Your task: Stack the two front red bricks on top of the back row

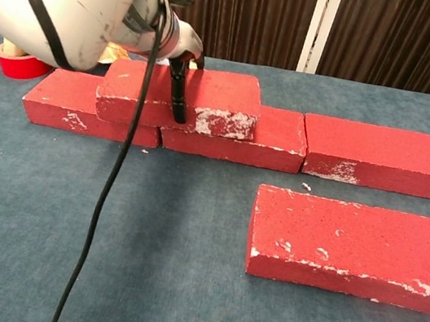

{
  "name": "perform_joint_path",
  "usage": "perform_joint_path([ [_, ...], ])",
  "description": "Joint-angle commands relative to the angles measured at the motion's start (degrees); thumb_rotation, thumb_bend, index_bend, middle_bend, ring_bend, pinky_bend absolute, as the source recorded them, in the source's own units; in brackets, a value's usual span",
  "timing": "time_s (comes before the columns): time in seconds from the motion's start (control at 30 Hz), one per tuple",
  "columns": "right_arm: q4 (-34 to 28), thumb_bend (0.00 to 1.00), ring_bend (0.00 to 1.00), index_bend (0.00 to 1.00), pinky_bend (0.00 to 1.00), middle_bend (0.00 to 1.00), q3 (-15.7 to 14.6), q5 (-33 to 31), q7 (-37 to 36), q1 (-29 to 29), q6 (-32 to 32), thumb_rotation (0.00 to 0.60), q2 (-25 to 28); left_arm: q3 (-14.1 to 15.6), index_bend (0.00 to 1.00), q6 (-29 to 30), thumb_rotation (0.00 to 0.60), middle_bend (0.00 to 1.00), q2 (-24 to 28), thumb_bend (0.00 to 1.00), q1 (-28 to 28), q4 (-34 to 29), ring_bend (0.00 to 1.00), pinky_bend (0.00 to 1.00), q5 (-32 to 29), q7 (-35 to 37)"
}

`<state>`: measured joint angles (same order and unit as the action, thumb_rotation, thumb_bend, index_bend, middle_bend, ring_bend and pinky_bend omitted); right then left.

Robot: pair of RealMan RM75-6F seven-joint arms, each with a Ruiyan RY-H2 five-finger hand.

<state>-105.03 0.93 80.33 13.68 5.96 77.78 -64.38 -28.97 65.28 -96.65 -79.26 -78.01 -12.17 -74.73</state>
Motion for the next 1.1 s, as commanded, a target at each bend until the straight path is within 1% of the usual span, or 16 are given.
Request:
perform_joint_path([
  [0.03,-0.07,0.00,0.04,0.15,0.00,0.12,0.03,0.09,-0.45,-0.10,0.20,0.600,0.27,0.27,0.00,-0.47,0.600,0.11,-1.48,0.27,-0.65,1.77,0.00,0.07,0.07,-0.03],
  [0.33,0.00,0.00,0.04,0.15,0.00,0.12,0.02,0.18,-0.60,-0.12,0.26,0.600,0.32,-0.12,0.00,-1.03,0.600,0.11,-3.23,0.27,-1.30,5.04,0.00,0.07,0.83,0.25],
  [0.6,0.20,0.00,0.04,0.15,0.00,0.12,0.12,-0.43,0.13,0.04,-0.09,0.600,-0.04,-0.28,0.00,-1.37,0.600,0.11,-3.40,0.27,-1.47,6.03,0.00,0.07,1.97,-0.01],
  [0.73,0.22,0.00,0.04,0.15,0.00,0.12,0.22,-0.78,0.35,0.10,-0.18,0.600,-0.13,0.44,0.00,-1.99,0.600,0.11,-3.53,0.27,-1.42,6.78,0.00,0.07,2.64,-0.70],
  [1.1,0.28,0.00,0.04,0.15,0.00,0.12,0.25,-1.23,0.84,0.24,-0.42,0.600,-0.38,1.14,0.00,-4.67,0.600,0.11,-3.48,0.27,-1.21,7.64,0.00,0.07,2.79,-1.69],
])
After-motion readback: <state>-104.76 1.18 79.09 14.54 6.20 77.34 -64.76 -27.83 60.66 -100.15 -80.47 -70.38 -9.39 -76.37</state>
